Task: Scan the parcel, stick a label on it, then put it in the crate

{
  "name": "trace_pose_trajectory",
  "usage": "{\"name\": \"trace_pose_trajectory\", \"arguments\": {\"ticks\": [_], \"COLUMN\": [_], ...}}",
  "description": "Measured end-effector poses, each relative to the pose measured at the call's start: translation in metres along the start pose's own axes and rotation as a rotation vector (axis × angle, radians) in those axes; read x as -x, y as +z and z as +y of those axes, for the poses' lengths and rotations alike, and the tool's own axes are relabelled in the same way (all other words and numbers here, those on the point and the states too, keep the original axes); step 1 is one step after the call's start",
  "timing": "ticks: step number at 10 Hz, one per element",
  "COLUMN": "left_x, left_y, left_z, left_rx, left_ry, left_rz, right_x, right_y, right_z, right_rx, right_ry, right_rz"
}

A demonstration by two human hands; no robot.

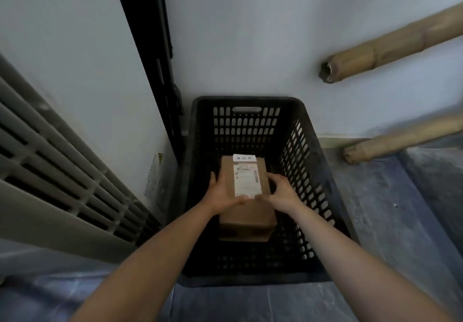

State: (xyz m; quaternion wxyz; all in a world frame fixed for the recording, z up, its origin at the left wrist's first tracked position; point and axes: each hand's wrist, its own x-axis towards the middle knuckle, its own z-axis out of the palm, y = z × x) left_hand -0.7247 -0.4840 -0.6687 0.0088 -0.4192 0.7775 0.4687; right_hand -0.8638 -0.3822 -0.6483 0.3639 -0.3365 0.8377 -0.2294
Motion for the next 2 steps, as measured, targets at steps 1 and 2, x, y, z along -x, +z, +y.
{"name": "trace_pose_trajectory", "arguments": {"ticks": [1,2], "left_x": [0.013,0.025], "left_y": [-0.005,-0.019], "left_z": [0.005,0.018], "left_rx": [-0.024,-0.024], "left_ry": [0.005,0.006], "left_rz": [0.0,0.011], "right_x": [0.014,0.03], "right_y": [-0.006,-0.025], "right_z": [-0.004,-0.017], "right_rx": [0.034,-0.002], "right_ry": [0.013,-0.027], "right_rz": [-0.017,-0.004]}}
